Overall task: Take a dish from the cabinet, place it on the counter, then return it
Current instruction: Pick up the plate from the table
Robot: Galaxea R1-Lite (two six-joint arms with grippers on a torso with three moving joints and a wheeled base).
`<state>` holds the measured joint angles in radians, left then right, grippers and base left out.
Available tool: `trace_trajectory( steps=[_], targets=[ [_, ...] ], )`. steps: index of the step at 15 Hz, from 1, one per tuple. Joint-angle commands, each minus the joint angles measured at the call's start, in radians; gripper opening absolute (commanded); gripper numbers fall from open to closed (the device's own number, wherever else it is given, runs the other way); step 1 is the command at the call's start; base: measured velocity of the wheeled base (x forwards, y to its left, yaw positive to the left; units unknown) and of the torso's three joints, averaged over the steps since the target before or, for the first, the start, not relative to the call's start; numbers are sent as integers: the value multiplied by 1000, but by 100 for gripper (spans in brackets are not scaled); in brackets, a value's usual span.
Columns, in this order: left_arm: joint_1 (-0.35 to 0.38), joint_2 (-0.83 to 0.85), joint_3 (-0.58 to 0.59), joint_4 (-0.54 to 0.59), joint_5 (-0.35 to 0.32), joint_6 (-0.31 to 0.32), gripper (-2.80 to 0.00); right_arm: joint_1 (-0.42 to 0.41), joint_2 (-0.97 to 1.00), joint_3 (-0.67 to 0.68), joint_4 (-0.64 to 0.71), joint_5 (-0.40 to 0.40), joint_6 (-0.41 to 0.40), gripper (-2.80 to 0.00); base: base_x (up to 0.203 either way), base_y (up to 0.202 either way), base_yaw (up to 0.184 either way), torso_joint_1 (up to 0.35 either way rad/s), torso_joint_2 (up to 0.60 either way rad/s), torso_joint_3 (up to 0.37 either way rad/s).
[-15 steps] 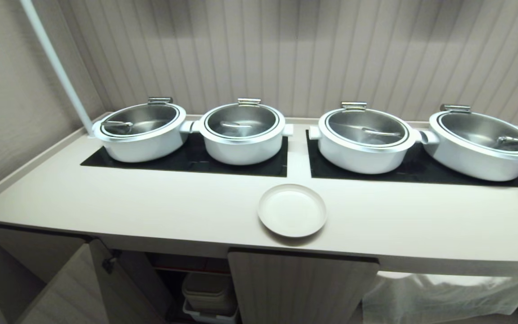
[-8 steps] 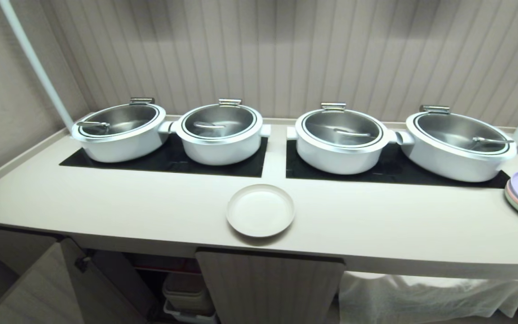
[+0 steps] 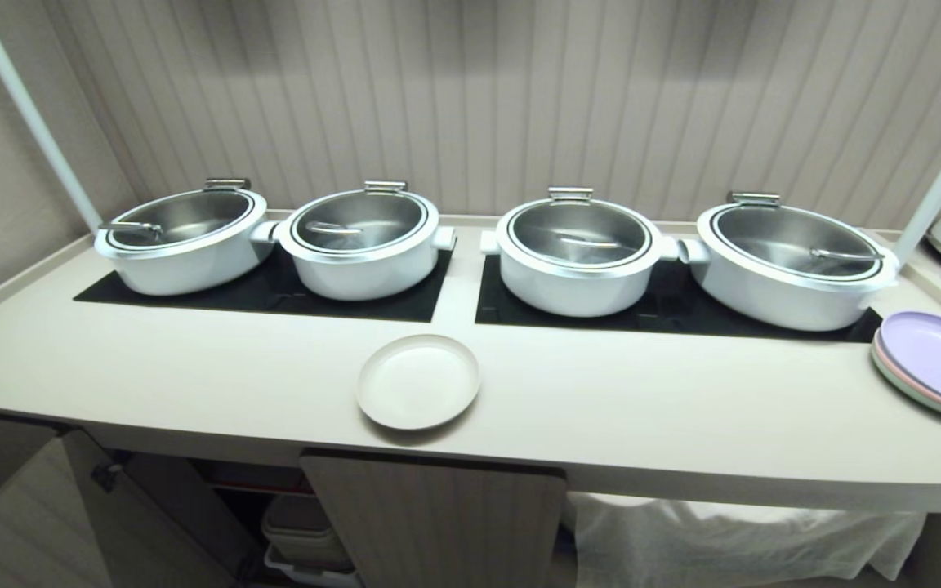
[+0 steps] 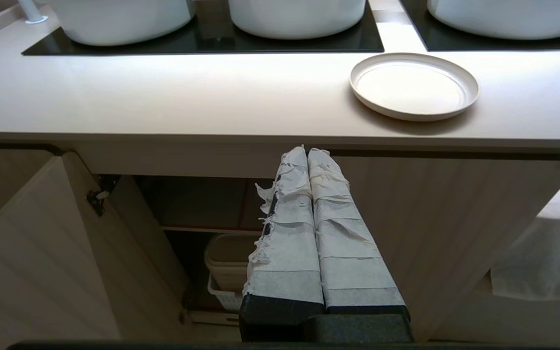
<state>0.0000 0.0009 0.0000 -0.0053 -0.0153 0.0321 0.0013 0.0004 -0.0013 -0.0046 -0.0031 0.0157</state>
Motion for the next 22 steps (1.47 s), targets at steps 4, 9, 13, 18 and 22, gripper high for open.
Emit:
trace_trajectory(
  steps=[4, 9, 13, 18, 22],
  targets=[
    [0, 1, 0, -1, 0, 0, -280, 0, 1, 0, 0, 0, 0, -280, 0, 0, 0, 0, 0, 0],
    [0, 1, 0, -2, -2, -1, -280, 0, 1, 0, 0, 0, 0, -280, 0, 0, 0, 0, 0, 0],
    [0, 1, 0, -2, -2, -3, -280, 0, 1, 0, 0, 0, 1, -280, 0, 0, 0, 0, 0, 0],
    [0, 1, 0, -2, -8, -5, -280, 0, 0, 0, 0, 0, 0, -280, 0, 0, 0, 0, 0, 0],
    [0, 1, 0, -1, 0, -1, -280, 0, 1, 0, 0, 0, 0, -280, 0, 0, 0, 0, 0, 0]
  ],
)
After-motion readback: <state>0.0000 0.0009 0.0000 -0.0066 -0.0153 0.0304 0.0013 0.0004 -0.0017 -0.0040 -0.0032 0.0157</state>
